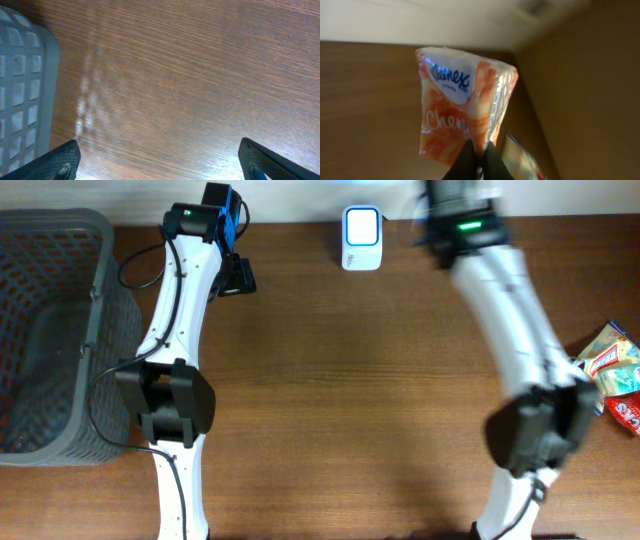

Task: Scan the item barcode
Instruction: 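Carry the orange box to the right-edge pile and release it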

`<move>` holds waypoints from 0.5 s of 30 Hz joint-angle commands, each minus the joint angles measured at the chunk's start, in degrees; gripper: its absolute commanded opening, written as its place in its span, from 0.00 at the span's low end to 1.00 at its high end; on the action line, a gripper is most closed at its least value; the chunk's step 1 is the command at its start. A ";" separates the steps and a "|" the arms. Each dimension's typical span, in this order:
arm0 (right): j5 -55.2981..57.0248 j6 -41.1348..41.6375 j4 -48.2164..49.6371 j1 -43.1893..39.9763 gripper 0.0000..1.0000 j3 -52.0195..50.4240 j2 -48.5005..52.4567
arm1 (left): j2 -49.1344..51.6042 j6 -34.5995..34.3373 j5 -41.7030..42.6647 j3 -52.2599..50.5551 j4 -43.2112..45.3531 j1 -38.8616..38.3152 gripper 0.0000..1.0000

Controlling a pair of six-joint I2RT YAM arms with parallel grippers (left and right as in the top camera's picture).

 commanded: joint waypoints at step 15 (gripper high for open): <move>-27.12 21.97 -15.06 -38.64 0.33 -12.61 1.36 | -0.39 -0.20 4.42 -0.17 0.68 -0.50 0.99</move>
